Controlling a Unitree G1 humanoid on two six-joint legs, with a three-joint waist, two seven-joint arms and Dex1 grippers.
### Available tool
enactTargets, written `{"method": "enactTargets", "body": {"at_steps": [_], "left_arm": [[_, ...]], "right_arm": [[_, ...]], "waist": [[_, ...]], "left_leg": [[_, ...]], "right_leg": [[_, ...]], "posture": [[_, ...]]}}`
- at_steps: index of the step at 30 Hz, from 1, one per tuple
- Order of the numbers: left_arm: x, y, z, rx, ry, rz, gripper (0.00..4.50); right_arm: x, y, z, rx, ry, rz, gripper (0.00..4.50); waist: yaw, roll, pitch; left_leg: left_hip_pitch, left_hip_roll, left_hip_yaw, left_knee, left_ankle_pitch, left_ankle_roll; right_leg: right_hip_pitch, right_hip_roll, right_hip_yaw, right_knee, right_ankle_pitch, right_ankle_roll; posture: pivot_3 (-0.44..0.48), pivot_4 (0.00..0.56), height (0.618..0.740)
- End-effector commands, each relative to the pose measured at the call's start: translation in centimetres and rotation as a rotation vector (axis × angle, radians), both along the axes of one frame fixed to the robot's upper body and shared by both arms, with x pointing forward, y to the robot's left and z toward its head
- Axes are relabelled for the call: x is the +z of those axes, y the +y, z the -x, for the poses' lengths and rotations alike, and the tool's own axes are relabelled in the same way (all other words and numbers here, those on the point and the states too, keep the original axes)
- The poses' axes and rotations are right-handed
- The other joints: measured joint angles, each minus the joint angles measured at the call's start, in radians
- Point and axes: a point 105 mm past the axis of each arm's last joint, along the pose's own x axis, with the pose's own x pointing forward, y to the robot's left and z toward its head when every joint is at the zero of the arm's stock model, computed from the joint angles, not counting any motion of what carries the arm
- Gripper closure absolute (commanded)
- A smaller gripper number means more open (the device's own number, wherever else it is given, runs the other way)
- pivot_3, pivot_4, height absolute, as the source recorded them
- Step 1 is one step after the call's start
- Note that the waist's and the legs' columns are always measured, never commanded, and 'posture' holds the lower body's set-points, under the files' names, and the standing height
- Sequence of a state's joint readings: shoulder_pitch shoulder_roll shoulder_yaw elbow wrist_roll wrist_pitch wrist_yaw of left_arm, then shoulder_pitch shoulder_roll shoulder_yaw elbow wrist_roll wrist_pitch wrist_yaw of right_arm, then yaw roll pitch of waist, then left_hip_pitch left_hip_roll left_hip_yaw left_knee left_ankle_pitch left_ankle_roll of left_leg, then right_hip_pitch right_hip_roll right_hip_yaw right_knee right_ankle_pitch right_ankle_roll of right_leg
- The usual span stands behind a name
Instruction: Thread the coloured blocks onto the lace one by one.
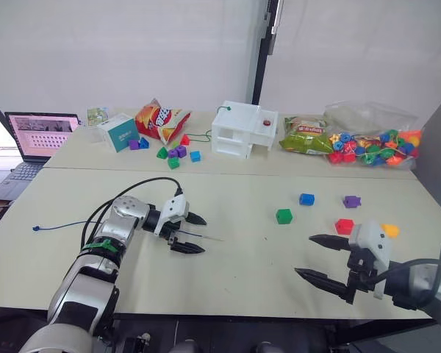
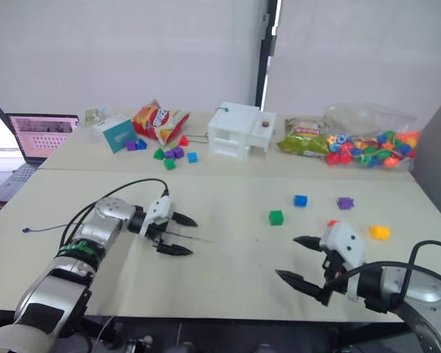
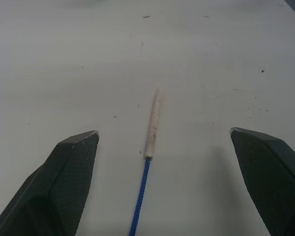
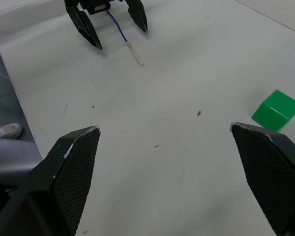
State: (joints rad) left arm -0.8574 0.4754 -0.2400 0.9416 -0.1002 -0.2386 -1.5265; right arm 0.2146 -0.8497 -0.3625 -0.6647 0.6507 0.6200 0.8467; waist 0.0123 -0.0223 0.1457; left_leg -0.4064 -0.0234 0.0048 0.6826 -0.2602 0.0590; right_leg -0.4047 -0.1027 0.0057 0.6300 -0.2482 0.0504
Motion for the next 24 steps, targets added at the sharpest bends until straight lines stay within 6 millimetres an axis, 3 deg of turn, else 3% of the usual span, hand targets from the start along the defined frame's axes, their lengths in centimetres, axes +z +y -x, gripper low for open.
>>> {"method": "enactTargets", "body": {"at_steps": [1, 6, 7, 19, 24], "left_arm": [[0.1, -0.1, -0.4, -0.010, -0.021, -0.023, 0.00], [-1.2, 0.3, -0.3, -0.014, 0.003, -0.102, 0.00], [-1.3, 0.2, -0.4, -0.015, -0.001, -0.105, 0.56], [-1.8, -0.2, -0.2, -0.041, -0.015, -0.115, 4.47], [-1.3, -0.6, -0.3, -0.044, -0.020, -0.086, 4.49]], "right_arm": [[1.1, 0.2, 0.4, -0.010, -0.051, -0.003, 0.01], [1.2, -0.1, 0.6, -0.033, -0.062, -0.009, 0.01], [1.2, -0.1, 0.7, -0.036, -0.062, -0.008, 0.00], [1.3, 0.1, 0.8, -0.046, -0.072, -0.017, 0.00], [1.2, 0.1, 0.7, -0.053, -0.071, -0.023, 0.00]], "waist": [[-0.001, 0.000, 0.000], [0.000, 0.000, 0.000], [0.000, 0.000, 0.000], [0.000, 0.000, 0.000], [0.001, 0.000, 0.000]], "left_leg": [[0.000, 0.000, 0.000, 0.000, 0.000, 0.000], [0.001, 0.000, 0.000, 0.001, 0.000, 0.000], [0.001, 0.000, 0.000, 0.001, 0.000, 0.000], [0.002, 0.000, 0.000, 0.002, 0.000, 0.000], [0.002, 0.000, 0.000, 0.002, 0.000, 0.000]], "right_leg": [[0.000, 0.000, 0.000, 0.000, 0.000, 0.000], [0.001, 0.000, 0.000, 0.000, 0.000, 0.001], [0.001, 0.000, 0.000, 0.001, 0.000, 0.001], [0.001, 0.000, 0.001, 0.001, 0.001, 0.001], [0.001, 0.000, 0.001, 0.001, 0.001, 0.001]], "posture": [[0.000, 0.150, 0.740], [0.000, 0.150, 0.740], [0.000, 0.150, 0.740], [0.000, 0.150, 0.740], [0.000, 0.150, 0.740]]}}
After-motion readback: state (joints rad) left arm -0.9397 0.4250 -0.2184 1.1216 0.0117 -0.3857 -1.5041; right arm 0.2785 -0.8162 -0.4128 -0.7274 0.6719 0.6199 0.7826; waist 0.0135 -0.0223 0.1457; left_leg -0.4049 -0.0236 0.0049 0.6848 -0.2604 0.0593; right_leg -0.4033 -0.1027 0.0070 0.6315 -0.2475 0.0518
